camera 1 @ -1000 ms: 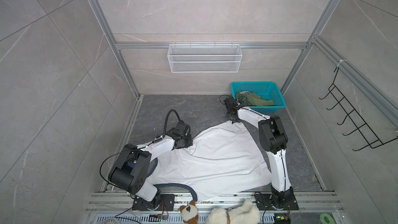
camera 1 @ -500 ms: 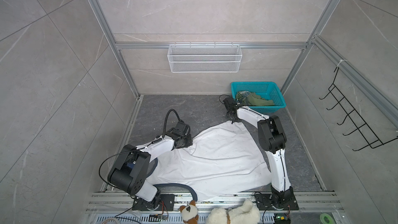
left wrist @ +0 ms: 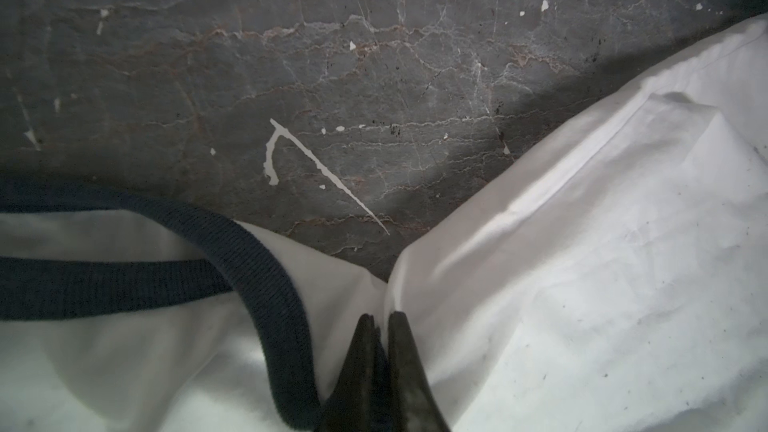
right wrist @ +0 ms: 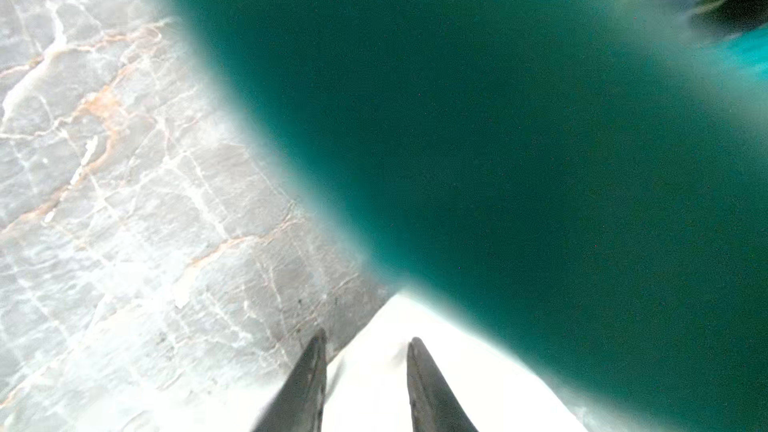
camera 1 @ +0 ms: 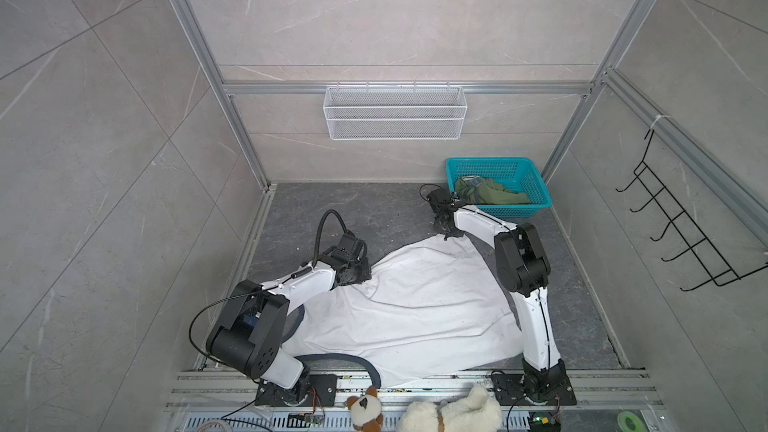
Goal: Fold and stack the tank tops
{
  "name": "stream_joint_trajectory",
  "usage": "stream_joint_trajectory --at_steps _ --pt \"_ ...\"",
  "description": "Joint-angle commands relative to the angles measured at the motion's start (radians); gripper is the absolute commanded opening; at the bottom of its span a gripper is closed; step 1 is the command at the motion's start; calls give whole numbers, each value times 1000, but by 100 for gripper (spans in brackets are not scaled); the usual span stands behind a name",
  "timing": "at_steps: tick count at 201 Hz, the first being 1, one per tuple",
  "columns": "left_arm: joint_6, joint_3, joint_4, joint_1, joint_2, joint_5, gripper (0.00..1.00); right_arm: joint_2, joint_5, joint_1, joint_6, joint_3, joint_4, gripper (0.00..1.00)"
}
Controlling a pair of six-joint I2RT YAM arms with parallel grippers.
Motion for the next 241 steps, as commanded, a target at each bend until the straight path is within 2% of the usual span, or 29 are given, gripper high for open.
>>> stream_joint_trajectory --at_steps 1,49,64,162,205,241 --pt "1 18 -12 2 -28 -22 0 38 -21 4 5 -15 -86 27" --pt "5 27 -12 2 -24 -22 0 -13 4 4 0 -41 -63 11" --pt "8 32 -13 2 -22 -21 0 -40 11 5 -2 -64 -37 0" --pt "63 145 -37 2 10 0 0 -291 69 5 12 -322 165 0" --pt "149 301 -87 4 108 -30 0 -383 121 -31 24 -374 170 0" --pt "214 465 -121 7 240 -40 0 -421 94 -100 16 -387 174 0"
